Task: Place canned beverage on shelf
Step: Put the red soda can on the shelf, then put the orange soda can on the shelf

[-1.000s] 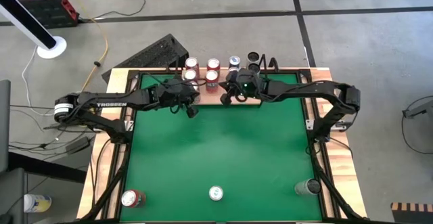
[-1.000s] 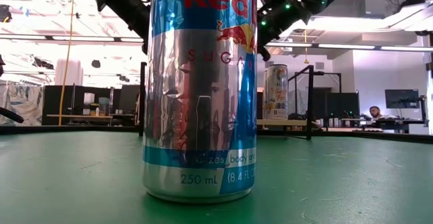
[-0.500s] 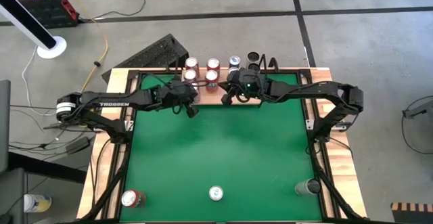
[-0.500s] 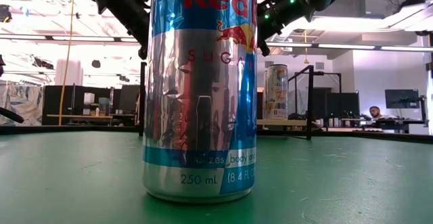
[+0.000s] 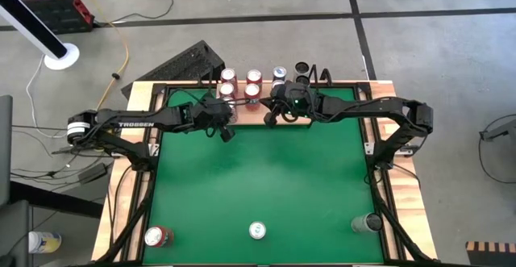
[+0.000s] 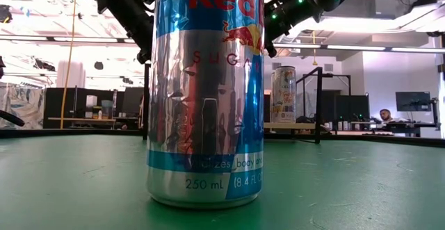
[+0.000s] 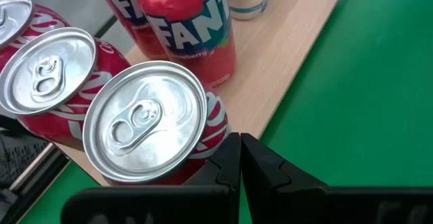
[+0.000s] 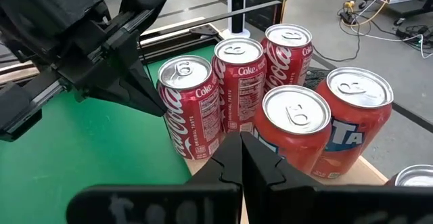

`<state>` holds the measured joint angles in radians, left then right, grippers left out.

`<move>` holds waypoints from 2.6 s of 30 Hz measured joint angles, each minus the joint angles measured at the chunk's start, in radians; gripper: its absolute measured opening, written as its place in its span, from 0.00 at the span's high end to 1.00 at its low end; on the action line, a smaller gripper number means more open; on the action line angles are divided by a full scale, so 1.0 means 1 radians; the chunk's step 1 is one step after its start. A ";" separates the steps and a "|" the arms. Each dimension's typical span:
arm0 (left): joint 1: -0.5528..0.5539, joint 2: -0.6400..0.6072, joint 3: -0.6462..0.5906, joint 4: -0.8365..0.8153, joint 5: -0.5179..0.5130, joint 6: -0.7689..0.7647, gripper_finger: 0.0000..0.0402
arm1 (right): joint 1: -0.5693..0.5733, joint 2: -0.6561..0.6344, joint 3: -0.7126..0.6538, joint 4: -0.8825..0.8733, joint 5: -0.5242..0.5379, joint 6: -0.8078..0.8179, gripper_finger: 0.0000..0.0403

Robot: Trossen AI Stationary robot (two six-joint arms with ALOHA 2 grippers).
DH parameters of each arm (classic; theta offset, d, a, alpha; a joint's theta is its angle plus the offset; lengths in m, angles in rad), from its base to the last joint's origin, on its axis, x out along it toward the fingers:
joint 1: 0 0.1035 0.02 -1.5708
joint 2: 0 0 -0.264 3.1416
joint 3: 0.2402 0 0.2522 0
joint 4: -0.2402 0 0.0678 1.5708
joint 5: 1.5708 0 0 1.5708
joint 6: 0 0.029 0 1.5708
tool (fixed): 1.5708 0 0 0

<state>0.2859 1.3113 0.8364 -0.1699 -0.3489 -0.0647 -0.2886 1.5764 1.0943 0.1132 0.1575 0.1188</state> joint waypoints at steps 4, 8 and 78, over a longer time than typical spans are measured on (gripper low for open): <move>0.000 0.000 0.000 -0.003 -0.001 0.000 1.00 | 0.000 0.000 0.000 0.000 0.000 -0.013 0.95; 0.000 0.000 0.000 -0.004 -0.001 -0.001 1.00 | 0.000 0.000 0.000 0.000 -0.001 -0.015 0.95; -1.431 0.074 0.419 -0.902 0.222 -0.883 0.39 | 0.650 -0.067 0.019 -0.031 0.426 0.521 0.95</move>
<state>-1.1448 1.3858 1.2556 -1.0715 -0.1267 -0.9473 0.3614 1.5093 1.1137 0.0825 0.5836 0.6395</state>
